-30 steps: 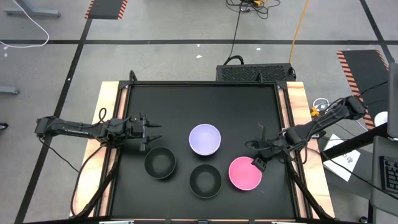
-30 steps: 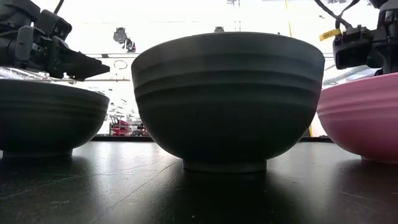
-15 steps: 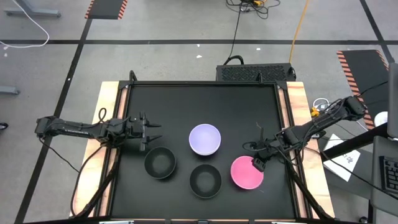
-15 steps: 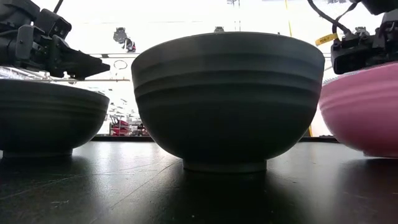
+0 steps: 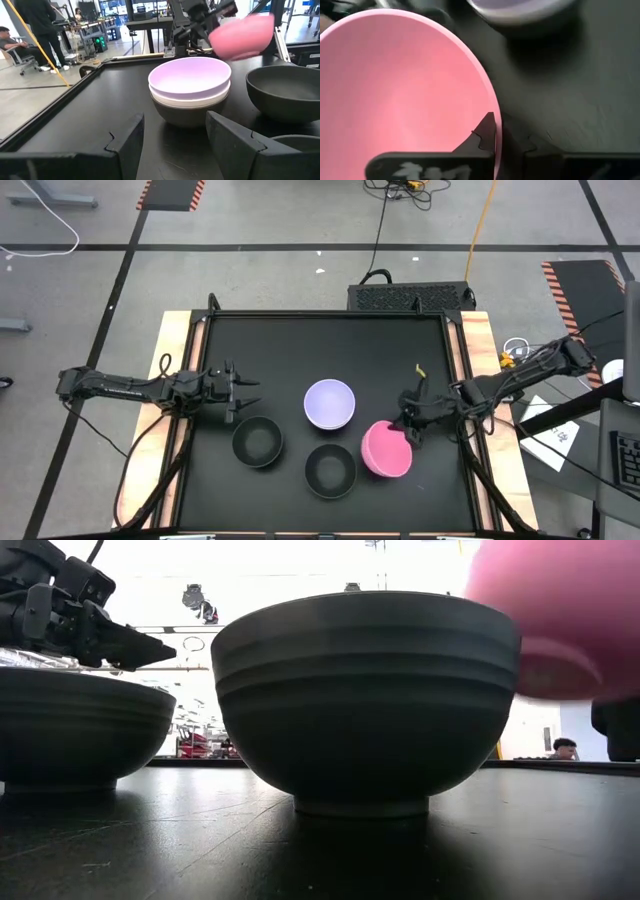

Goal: Nest bowls inside each other
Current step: Stack the pink bowl on top of the purple bowl

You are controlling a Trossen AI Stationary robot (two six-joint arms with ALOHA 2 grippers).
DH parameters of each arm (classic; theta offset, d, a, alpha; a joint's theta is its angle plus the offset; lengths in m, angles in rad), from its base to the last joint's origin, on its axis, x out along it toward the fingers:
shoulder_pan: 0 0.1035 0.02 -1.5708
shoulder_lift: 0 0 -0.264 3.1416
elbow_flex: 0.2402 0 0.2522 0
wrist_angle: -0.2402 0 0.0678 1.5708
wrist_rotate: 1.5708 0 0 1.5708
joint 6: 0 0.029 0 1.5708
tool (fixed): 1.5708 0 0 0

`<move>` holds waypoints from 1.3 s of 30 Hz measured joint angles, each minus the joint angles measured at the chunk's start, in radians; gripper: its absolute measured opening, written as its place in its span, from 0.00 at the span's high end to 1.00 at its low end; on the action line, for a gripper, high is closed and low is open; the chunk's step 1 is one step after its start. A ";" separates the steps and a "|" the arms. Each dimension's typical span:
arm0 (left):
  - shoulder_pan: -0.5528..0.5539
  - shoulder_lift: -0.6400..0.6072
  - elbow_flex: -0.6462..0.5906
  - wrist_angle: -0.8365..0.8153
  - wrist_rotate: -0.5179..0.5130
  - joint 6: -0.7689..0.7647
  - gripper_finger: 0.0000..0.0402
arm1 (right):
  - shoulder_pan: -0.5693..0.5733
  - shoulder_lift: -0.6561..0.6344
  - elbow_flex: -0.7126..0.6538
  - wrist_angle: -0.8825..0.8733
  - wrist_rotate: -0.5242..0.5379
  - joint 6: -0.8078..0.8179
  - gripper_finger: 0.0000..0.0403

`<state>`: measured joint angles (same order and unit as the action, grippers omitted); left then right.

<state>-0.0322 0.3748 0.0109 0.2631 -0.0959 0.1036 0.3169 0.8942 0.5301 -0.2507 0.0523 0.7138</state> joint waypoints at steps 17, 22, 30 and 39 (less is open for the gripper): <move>0.000 0.000 0.000 0.002 0.000 -0.001 0.46 | -0.290 -0.023 0.214 -0.159 -0.057 -0.335 1.00; 0.000 0.000 0.000 0.001 0.000 -0.003 0.46 | -0.379 0.019 0.343 -0.245 -0.110 -0.432 1.00; 0.000 0.000 0.000 -0.003 0.000 0.000 0.46 | -0.545 0.155 0.466 -0.261 -0.322 -0.500 1.00; 0.000 0.000 0.000 -0.010 0.000 0.007 0.46 | -0.633 0.428 0.685 -0.397 -0.410 -0.596 1.00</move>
<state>-0.0322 0.3745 0.0109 0.2528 -0.0959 0.1109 -0.3156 1.3225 1.2148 -0.6481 -0.3572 0.1175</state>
